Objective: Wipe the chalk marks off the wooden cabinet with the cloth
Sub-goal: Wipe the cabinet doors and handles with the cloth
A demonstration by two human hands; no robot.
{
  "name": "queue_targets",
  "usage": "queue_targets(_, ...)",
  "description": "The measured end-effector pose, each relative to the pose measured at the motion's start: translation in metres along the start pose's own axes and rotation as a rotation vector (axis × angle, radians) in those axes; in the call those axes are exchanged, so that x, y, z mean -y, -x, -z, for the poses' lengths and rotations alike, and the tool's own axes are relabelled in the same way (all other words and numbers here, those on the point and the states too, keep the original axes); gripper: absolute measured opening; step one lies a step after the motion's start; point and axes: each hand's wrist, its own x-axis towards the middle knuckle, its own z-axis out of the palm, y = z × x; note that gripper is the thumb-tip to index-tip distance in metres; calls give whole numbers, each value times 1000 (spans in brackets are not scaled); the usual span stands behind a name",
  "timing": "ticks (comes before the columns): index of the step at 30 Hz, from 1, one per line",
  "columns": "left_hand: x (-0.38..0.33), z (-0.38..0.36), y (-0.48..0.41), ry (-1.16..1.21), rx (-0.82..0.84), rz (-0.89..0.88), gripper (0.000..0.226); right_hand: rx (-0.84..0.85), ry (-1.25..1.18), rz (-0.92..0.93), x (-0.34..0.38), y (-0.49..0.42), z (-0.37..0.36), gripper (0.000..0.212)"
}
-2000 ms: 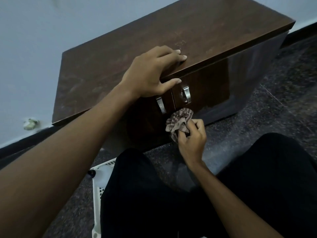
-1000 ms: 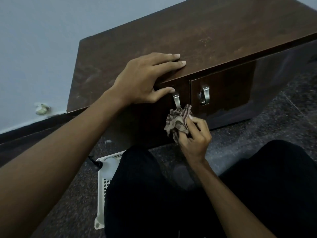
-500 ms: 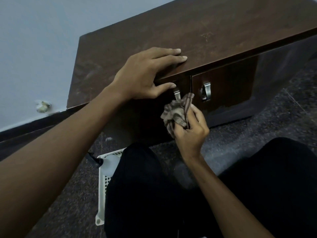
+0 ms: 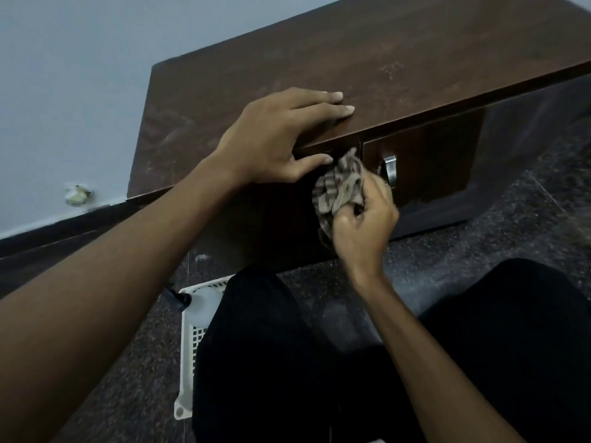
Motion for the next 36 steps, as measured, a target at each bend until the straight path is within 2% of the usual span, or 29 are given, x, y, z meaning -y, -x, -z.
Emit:
queue_targets(4, 0, 1, -1, 0, 7, 5, 63, 44, 32, 9, 11, -9, 2, 46)
queue_targets(10, 0, 0, -1, -9, 1, 6, 64, -71, -1, -4, -4, 27, -11, 60)
queue_targets(14, 0, 0, -1, -8, -6, 2, 64, -151, -5, -84, -14, 28, -13, 52)
queue_targets(17, 1, 0, 0, -12, -14, -1, 64, -64, -10, -96, -25, 23, -9, 52)
queue_targets(22, 0, 0, -1, -6, -23, -9, 63, 100, 30, -25, -49, 17, 4, 40)
queue_targets(28, 1, -2, -1, -2, -23, -7, 62, 83, -83, -132, -25, 0, 5, 24)
queue_targets(31, 0, -2, -1, -4, -10, -2, 63, 91, -72, -136, -17, -3, 7, 26)
queue_targets(36, -1, 1, -3, -5, -14, -6, 64, 245, 131, -108, -30, 2, 15, 35)
